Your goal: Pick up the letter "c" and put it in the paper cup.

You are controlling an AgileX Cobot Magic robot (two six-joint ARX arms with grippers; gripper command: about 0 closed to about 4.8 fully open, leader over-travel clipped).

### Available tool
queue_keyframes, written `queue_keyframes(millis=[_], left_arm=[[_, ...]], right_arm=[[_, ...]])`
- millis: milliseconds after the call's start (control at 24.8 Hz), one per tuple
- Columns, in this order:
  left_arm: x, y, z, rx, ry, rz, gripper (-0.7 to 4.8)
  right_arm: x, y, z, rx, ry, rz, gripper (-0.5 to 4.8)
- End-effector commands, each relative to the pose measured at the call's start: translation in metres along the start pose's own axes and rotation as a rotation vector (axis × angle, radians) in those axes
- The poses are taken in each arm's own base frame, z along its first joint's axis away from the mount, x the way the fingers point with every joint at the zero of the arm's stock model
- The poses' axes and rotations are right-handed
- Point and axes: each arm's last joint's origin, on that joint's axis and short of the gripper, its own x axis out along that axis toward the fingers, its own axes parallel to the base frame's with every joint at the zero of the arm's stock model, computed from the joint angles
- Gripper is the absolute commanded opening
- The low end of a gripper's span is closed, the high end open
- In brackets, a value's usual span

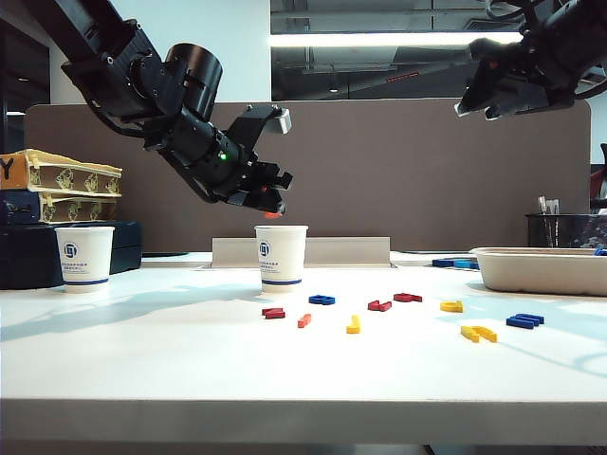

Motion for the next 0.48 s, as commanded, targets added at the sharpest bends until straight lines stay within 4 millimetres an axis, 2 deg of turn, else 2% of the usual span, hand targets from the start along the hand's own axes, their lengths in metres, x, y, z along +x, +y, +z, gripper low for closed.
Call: queue_keyframes(millis=[40, 484], left_arm=[[-0.0004, -0.0026, -0.0012, -0.011, 0.019, -0.042, 1.16], [-0.0005, -0.0049, -0.0019, -0.016, 0.013, -0.106, 1.17]], right_arm=[[-0.0011, 0.0001, 0.0042, -0.002, -0.021, 0.002, 2.10], [-0.0010, 0.0001, 0.0031, 0.002, -0.010, 0.003, 2.10]])
